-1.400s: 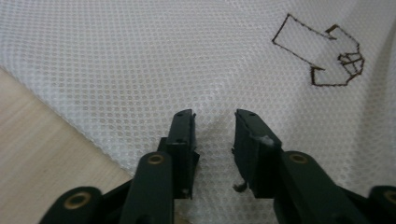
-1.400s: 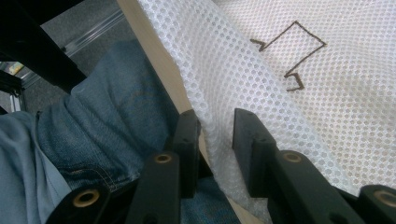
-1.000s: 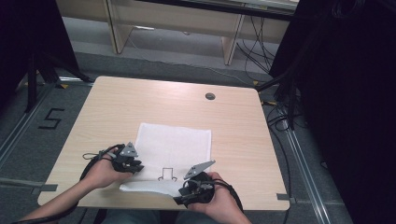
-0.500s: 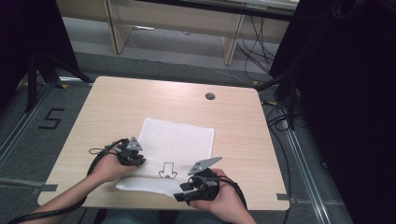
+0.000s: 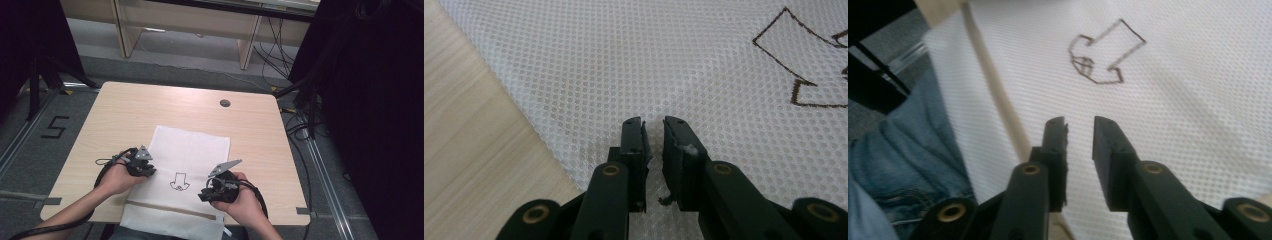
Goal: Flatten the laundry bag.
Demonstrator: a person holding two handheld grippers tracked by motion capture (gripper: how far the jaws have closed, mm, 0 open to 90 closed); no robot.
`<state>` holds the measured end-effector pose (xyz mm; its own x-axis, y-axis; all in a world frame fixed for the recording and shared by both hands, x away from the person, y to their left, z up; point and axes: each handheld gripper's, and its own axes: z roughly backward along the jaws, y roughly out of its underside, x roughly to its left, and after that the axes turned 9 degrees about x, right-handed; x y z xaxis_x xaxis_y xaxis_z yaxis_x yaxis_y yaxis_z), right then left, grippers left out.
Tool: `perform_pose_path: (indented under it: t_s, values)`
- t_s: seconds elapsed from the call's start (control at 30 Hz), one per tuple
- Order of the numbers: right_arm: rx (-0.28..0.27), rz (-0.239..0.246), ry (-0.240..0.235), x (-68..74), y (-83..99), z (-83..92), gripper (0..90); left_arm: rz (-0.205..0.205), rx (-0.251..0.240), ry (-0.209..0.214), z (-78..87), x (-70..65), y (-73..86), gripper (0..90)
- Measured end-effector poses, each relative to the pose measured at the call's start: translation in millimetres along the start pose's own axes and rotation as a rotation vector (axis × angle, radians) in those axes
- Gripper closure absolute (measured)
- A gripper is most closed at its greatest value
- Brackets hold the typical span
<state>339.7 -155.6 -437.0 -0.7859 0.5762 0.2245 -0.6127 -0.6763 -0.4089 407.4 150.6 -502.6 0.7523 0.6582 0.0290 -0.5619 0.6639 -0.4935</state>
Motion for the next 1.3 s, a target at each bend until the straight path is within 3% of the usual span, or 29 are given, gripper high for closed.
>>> perform_pose_path:
  t_s: [0.13, 0.27, 0.4, 0.6, 0.67, 0.7, 0.8, 0.93, 1.0, 1.07, 1.3]
  values:
    - [0.056, -0.052, 0.05, -16.9, -1.5, -8.7, 87.1, 0.009, 0.002, 0.008, -0.4, 0.6, 0.5, 78.8]
    - [0.109, -0.083, 0.084, -33.0, -3.1, -22.1, 88.4, 0.016, -0.014, 0.004, -0.4, 0.8, 1.7, 78.8]
    - [0.155, -0.094, 0.123, -39.7, -4.1, -30.7, 89.4, 0.024, -0.026, -0.007, -1.3, 0.3, 2.2, 78.8]
    - [0.174, -0.115, 0.157, -46.2, -5.4, -37.8, 90.0, 0.02, -0.029, 0.002, -1.0, 0.7, 2.7, 78.7]
    - [0.199, -0.149, 0.171, -46.2, -5.1, -40.4, 90.0, 0.021, -0.03, 0.003, -1.1, 0.8, 2.9, 78.7]
    - [0.184, -0.126, 0.161, -48.4, -5.3, -41.1, 90.0, 0.019, -0.031, 0.002, -1.0, 0.8, 3.0, 78.7]
    - [0.187, -0.122, 0.175, -49.8, -6.4, -41.2, 90.0, 0.02, -0.032, 0.001, -1.1, 0.6, 3.1, 78.7]
    - [0.178, -0.134, 0.183, -50.4, -8.6, -42.6, 90.0, 0.02, -0.033, -0.002, -1.0, 0.0, 3.4, 79.6]
    - [0.188, -0.161, 0.199, -50.3, -10.8, -42.9, 90.0, 0.019, -0.037, -0.008, -1.2, -0.4, 3.6, 80.5]
    - [0.181, -0.154, 0.212, -53.0, -12.8, -43.3, 90.0, 0.019, -0.04, -0.016, -1.5, -0.2, 3.6, 81.2]
    - [0.174, -0.174, 0.221, -59.3, -18.4, -44.1, 90.0, 0.053, -0.058, -0.022, -4.6, 5.8, 2.9, 81.1]
